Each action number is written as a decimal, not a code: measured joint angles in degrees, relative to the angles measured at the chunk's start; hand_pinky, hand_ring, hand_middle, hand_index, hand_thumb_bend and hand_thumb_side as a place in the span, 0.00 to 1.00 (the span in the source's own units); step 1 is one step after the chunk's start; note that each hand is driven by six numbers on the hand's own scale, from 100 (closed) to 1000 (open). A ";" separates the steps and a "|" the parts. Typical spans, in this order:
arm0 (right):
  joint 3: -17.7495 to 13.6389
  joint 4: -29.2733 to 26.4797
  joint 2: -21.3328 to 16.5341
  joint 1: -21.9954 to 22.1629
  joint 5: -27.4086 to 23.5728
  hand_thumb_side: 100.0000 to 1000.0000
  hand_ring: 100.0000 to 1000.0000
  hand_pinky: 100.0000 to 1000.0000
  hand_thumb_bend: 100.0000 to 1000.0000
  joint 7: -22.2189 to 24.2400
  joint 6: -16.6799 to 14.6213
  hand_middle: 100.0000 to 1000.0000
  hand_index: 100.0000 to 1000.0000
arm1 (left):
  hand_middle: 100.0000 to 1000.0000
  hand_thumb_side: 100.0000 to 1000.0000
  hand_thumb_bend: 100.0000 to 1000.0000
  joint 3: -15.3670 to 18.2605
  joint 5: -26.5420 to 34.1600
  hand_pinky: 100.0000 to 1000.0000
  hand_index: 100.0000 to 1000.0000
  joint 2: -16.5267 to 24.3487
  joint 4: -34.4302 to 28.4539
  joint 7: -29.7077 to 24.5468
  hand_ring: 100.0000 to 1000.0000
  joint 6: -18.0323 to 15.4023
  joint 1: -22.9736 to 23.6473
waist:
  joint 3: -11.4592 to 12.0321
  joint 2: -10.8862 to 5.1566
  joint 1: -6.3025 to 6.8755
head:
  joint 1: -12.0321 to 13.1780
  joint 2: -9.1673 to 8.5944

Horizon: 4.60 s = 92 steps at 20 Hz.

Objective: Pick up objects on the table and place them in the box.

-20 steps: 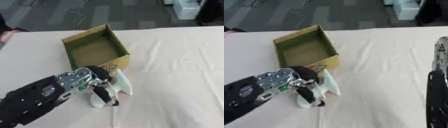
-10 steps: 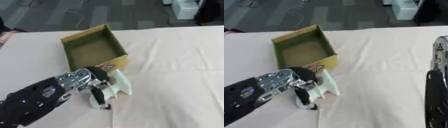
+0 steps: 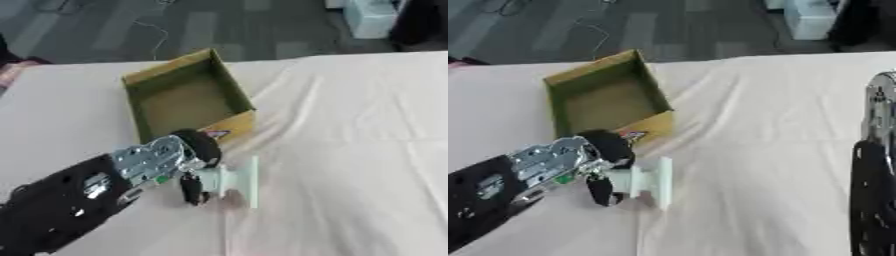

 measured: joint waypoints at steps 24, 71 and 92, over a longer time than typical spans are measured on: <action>-0.36 0.00 -0.32 0.11 0.39 0.91 0.53 0.65 0.00 -0.01 0.12 0.53 0.68 | 0.00 0.22 0.00 14.98 -7.15 0.00 0.08 9.63 -12.28 6.50 0.00 8.82 -0.59 | 1.00 -0.05 -0.22 | 0.02 0.00; -1.05 0.00 -0.27 0.58 0.84 0.91 0.53 0.65 0.00 -0.52 0.25 0.53 0.68 | 0.61 0.82 0.01 20.16 9.77 0.45 0.70 5.16 -14.24 25.06 0.45 6.12 4.51 | 1.79 -0.47 -1.01 | -2.86 0.01; -2.70 0.06 -3.04 4.14 0.44 0.89 0.47 0.56 0.00 0.94 -4.64 0.48 0.65 | 0.34 0.53 0.11 31.12 65.12 0.29 0.44 -7.36 -16.38 75.15 0.26 -52.25 10.26 | 7.77 -2.32 -3.19 | -12.53 -11.01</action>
